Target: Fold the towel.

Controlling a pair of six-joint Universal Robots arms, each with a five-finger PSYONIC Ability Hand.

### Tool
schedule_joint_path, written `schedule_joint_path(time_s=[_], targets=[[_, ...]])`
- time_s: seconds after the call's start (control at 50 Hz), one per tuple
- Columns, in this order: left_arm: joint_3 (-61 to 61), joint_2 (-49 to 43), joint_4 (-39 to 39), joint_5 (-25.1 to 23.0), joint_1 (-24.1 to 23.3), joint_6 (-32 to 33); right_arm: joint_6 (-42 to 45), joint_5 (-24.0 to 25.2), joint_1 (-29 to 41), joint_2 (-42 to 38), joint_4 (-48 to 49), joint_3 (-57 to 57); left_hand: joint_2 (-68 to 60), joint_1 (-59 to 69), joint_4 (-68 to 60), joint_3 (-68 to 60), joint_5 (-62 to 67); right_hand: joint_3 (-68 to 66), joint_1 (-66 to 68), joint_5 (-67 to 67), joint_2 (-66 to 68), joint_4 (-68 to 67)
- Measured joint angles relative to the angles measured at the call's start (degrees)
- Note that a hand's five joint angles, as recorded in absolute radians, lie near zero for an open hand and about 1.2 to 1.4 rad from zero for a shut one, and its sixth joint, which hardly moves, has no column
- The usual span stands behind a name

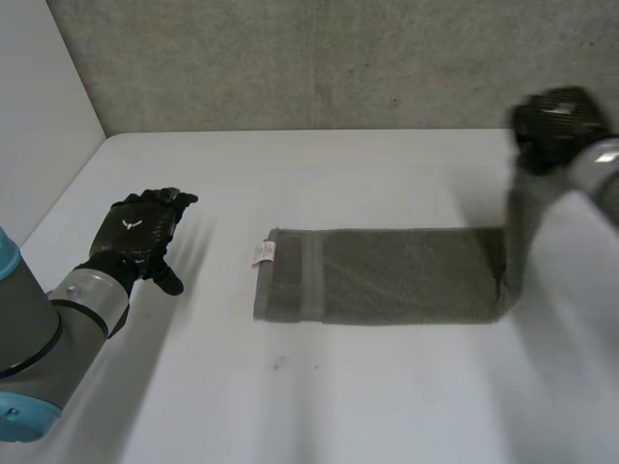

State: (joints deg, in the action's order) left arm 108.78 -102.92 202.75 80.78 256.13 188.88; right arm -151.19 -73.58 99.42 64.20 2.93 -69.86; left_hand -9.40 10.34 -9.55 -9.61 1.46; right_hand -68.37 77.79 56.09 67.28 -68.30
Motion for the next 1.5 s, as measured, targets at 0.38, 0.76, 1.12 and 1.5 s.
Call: schedule_joint_path(time_s=[0.38, 0.76, 1.12, 1.5], targets=[[0.14, -0.07, 0.02, 0.0, -0.15, 0.0, 0.08, -0.53, 34.2, -15.58, 2.48, 0.12, 0.01, 0.0, 0.0, 0.0, 0.0, 17.05, -18.42, -15.67, -18.03, 16.94], [1.34, -0.12, 1.98, -0.01, -0.73, 0.32, -4.52, -6.85, 13.97, 1.22, 1.34, -19.08, 0.01, 0.0, 0.0, 0.0, -0.03, 55.97, -65.74, -52.11, -54.22, 54.87], [1.5, -0.53, 2.04, 0.08, -0.99, 0.43, -4.16, -0.59, 1.95, 0.3, 12.62, -31.44, 0.01, 0.0, 0.0, 0.0, -0.03, 0.48, -2.61, -0.84, -0.82, 0.13], [1.83, 0.03, 2.01, 0.15, -1.05, 0.13, -4.95, -3.46, 27.81, -7.07, 11.85, -6.6, 0.01, 0.0, 0.0, 0.0, -0.03, 0.29, -1.1, 0.62, 0.57, -0.02]])
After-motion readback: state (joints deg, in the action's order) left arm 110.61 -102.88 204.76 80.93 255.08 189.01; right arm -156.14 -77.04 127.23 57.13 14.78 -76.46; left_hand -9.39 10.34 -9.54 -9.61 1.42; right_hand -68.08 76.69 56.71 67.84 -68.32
